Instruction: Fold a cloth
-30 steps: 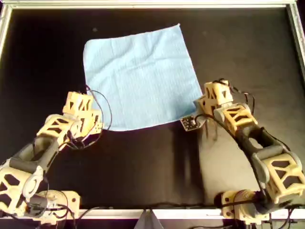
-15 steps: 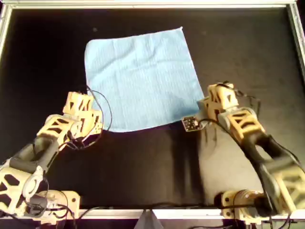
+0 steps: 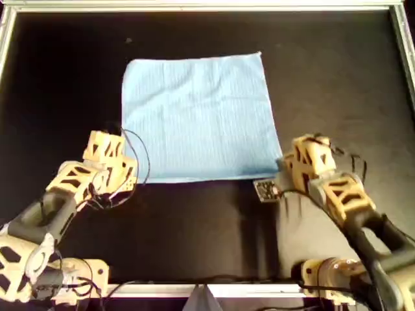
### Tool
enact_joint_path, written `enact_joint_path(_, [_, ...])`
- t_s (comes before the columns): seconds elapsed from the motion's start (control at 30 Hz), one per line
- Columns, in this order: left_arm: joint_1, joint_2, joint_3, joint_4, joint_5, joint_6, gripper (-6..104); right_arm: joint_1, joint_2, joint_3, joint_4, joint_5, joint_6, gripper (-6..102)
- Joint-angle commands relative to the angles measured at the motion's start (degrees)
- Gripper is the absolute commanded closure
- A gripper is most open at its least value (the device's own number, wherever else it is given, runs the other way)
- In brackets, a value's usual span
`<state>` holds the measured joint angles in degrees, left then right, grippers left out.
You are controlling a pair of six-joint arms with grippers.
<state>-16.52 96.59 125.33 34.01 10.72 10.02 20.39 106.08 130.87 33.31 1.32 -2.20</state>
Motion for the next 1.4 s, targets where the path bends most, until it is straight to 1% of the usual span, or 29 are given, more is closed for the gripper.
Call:
enact_joint_path(0.0, [-0.4,2.8,0.3,0.4,-0.6,0.3,99,-0.6,6.7,2.6,-2.2,0.4,-0.35,97])
enact_joint_path(0.13, [-0.4,2.8,-0.2,0.4,-0.6,0.3,99,-0.4,9.2,5.4,-2.2,0.4,-0.88,97])
enact_joint_path(0.43, [-0.4,2.9,-1.7,-0.1,-0.6,0.3,99,-1.2,8.3,3.2,-3.0,0.4,-0.88,97])
enact_joint_path(0.53, [-0.4,2.8,-5.2,-0.2,-0.6,-0.5,98,-1.2,8.7,1.1,-5.4,0.4,-0.79,97])
enact_joint_path(0.8, [4.7,1.7,-17.4,-0.1,-0.6,-0.7,98,-1.3,6.8,-3.7,-11.7,0.4,-1.05,97])
enact_joint_path(0.93, [5.6,1.6,-21.4,-0.6,-0.6,-0.6,99,-1.3,2.9,-8.3,-17.6,0.6,-1.05,97])
enact_joint_path(1.03, [5.6,0.1,-25.1,-0.8,-0.6,0.0,99,-1.3,-1.8,-12.7,-20.8,1.1,-1.14,97])
enact_joint_path(1.17, [5.7,-7.0,-32.3,-0.8,-0.6,-0.5,99,-1.3,-9.8,-19.8,-22.9,1.2,-1.14,97])
enact_joint_path(1.37, [5.7,-18.0,-43.7,-0.8,-0.6,-0.5,99,-2.0,-22.1,-33.6,-23.6,1.1,-1.14,97])
